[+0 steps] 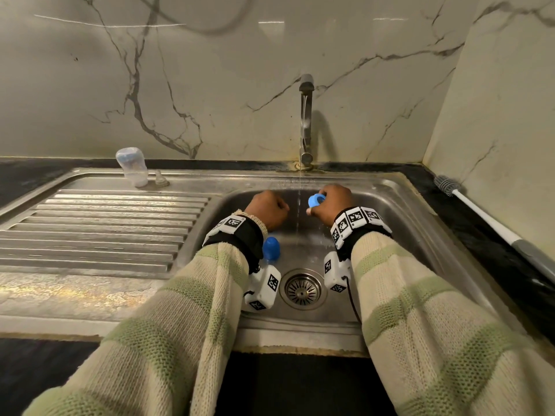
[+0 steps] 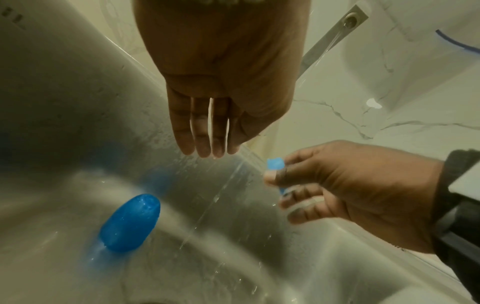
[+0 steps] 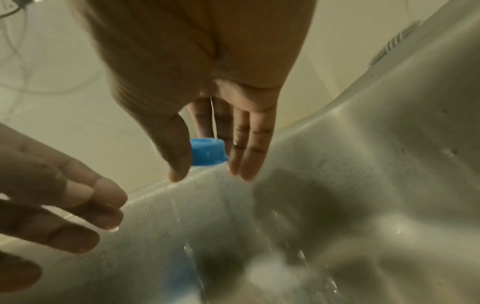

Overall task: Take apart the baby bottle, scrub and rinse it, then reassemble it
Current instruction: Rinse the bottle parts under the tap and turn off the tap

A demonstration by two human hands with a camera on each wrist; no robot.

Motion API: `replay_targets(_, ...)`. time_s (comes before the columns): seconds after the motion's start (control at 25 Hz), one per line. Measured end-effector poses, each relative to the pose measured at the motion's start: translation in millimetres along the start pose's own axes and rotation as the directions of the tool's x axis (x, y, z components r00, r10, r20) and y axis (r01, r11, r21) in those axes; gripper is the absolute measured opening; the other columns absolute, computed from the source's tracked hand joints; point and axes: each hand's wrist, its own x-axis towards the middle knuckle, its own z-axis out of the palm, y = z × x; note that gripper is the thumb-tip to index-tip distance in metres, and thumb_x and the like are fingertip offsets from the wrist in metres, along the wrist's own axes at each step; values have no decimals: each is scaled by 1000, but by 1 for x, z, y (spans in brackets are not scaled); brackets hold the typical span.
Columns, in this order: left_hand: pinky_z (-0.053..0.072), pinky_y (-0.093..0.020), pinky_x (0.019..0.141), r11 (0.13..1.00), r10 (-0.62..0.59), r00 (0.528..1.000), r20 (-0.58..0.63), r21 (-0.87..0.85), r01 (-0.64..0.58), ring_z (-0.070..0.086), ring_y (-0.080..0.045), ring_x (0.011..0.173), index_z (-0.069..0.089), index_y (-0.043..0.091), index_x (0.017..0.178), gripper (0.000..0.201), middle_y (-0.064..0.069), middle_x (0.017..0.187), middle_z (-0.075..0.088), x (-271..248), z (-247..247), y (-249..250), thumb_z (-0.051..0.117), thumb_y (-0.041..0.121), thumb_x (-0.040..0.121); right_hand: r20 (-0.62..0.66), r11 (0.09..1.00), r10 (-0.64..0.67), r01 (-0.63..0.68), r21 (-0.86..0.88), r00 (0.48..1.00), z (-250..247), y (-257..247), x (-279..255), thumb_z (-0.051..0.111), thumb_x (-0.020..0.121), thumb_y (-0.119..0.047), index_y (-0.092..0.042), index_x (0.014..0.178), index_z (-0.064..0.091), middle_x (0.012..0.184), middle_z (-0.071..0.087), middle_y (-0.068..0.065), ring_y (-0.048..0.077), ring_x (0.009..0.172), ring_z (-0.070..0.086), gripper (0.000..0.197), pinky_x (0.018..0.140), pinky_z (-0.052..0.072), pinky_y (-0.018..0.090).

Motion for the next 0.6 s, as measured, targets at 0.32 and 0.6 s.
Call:
replay_targets(0.32,54,-29,77,999,-27,998,52,29,25,70,-22,86,74,4,90,22,-13,91,74,-2,-2,2,57,17,95,65,993,39,-31,-112,997,-2,1,-13,80,74,-39,-7,104,65,97,67,8,27,87,65,46,75,50,31)
replay_targets(0.6,53,-29,86,999,-26,997,79,47,23,68,-18,91,75,9,95,17,-8,98,74,-2,-4,2,59,15,95,111,990,-11,26,-137,994,2,-4,-15,78,74,-47,-11,95,67,84,66,6,25,79,64,43,70,50,31)
